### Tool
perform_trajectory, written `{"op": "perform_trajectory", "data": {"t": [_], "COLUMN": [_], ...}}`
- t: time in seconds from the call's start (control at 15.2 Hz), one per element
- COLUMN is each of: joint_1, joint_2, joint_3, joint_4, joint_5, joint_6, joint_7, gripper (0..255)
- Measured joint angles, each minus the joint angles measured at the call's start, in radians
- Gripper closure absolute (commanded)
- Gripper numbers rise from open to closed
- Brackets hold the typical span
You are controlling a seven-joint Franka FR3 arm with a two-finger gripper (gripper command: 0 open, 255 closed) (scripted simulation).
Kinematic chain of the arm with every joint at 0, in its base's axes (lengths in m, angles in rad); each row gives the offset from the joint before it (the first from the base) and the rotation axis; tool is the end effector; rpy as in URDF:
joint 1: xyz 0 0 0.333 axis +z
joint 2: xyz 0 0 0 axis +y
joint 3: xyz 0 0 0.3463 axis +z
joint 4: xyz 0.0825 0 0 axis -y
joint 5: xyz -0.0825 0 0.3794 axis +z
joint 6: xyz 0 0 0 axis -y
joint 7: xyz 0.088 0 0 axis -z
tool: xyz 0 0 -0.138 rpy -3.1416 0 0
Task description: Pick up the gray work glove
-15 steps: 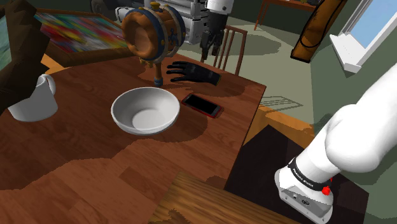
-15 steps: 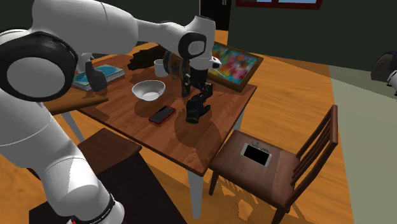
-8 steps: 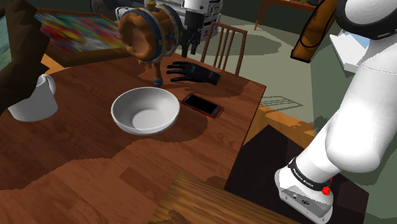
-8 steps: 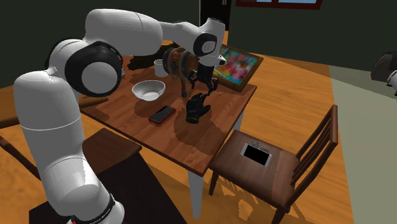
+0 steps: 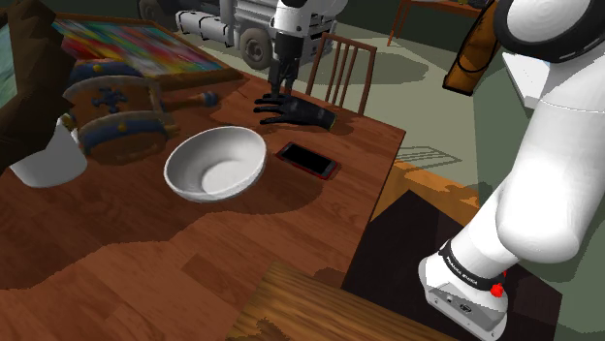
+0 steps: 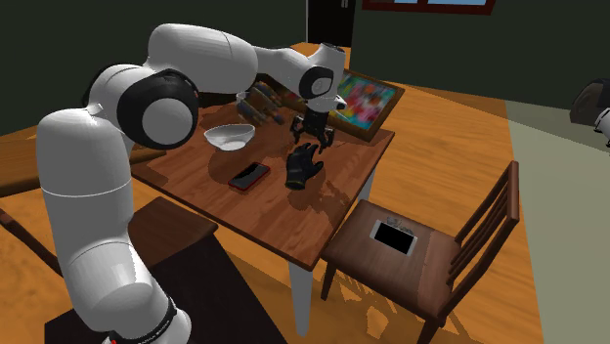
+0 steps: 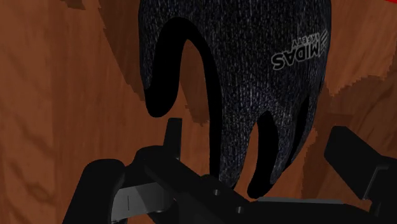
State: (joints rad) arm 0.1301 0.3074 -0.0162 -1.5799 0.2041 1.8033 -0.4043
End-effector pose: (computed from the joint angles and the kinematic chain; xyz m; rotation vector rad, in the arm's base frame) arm 0.6395 0.0975 0.4557 -2.8604 -0.6746 0.0811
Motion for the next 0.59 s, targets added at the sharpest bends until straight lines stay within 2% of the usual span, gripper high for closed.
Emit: {"op": "perform_trajectory", "data": {"t": [0.07, 0.13, 0.59], "joint_1": [0.0, 0.0, 0.0], "joint_2": [0.001, 0.002, 0.002], "joint_3": [0.0, 0.0, 0.0], "joint_4": [-0.003, -0.005, -0.007], "joint_5": [0.0, 0.0, 0.001], "joint_6": [0.004, 0.007, 0.011], "joint_7": [-0.001, -0.001, -0.003], "gripper": [0, 255, 255]}}
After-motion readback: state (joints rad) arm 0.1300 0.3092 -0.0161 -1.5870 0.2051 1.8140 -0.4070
